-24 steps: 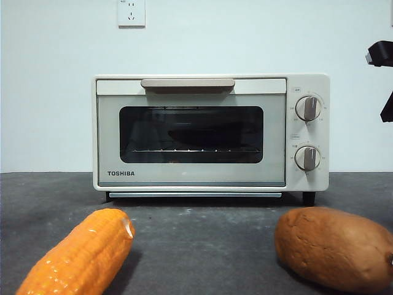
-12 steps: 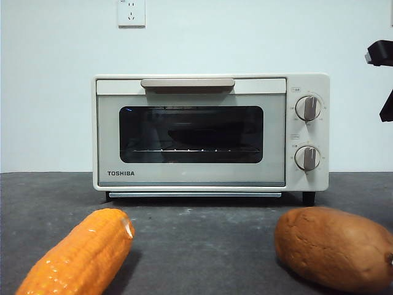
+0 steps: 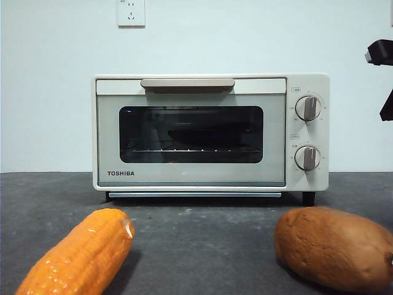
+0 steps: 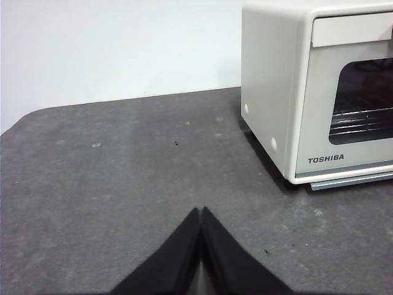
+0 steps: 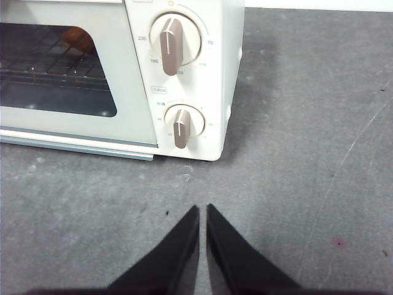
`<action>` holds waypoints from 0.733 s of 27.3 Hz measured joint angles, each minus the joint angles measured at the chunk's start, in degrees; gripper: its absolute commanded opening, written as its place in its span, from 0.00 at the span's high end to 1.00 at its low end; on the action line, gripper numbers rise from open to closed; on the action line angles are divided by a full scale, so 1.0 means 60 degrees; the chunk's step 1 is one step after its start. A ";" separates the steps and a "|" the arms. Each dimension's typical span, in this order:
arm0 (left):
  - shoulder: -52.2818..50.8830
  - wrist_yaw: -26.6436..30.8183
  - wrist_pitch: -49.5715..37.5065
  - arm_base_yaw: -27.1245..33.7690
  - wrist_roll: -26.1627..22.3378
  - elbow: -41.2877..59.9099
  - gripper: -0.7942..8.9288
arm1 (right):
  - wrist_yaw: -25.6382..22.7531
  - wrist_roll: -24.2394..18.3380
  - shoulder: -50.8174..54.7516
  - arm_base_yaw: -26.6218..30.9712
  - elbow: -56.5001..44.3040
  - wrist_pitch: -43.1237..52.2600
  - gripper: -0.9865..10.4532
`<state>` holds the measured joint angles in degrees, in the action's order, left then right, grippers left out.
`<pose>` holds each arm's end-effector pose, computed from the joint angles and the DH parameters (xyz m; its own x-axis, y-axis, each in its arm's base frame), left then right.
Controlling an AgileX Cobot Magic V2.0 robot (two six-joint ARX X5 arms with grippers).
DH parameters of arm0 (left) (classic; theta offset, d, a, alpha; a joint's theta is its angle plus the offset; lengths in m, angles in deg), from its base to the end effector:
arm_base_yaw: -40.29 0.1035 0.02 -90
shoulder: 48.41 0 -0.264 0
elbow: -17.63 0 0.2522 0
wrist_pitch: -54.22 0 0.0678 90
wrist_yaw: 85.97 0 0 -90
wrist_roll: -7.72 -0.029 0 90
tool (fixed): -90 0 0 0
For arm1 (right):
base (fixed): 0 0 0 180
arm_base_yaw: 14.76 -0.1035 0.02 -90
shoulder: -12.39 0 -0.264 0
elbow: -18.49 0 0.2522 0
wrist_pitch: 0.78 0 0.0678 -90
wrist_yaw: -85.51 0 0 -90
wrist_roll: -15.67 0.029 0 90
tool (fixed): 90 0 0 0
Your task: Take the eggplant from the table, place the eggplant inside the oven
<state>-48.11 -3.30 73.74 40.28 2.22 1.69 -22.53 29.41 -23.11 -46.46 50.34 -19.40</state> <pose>0.0952 -0.0037 0.1663 0.9895 -0.1278 -0.0671 0.1334 0.9872 0.0870 0.1281 0.0686 0.2046 0.9114 0.1989 -0.3603 -0.1719 0.9794 0.1058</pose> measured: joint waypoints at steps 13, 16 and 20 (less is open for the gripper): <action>0.0000 0.0000 0.0000 0.0000 0.0000 0.0000 0.91 | -0.1184 -0.1075 0.2597 0.1421 0.0000 -0.0284 0.91; 0.0000 0.0000 0.0000 0.0000 0.0000 0.0000 0.91 | -0.0637 -0.1315 0.4014 0.3271 0.0000 -0.0339 0.91; 0.0000 0.0000 -0.0004 0.0000 0.0000 0.0000 0.91 | -0.0157 -0.1541 0.4874 0.4743 -0.0084 -0.1038 0.91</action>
<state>-48.11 -3.30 73.72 40.28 2.22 1.69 -23.47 20.16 6.13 -18.01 49.84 -25.63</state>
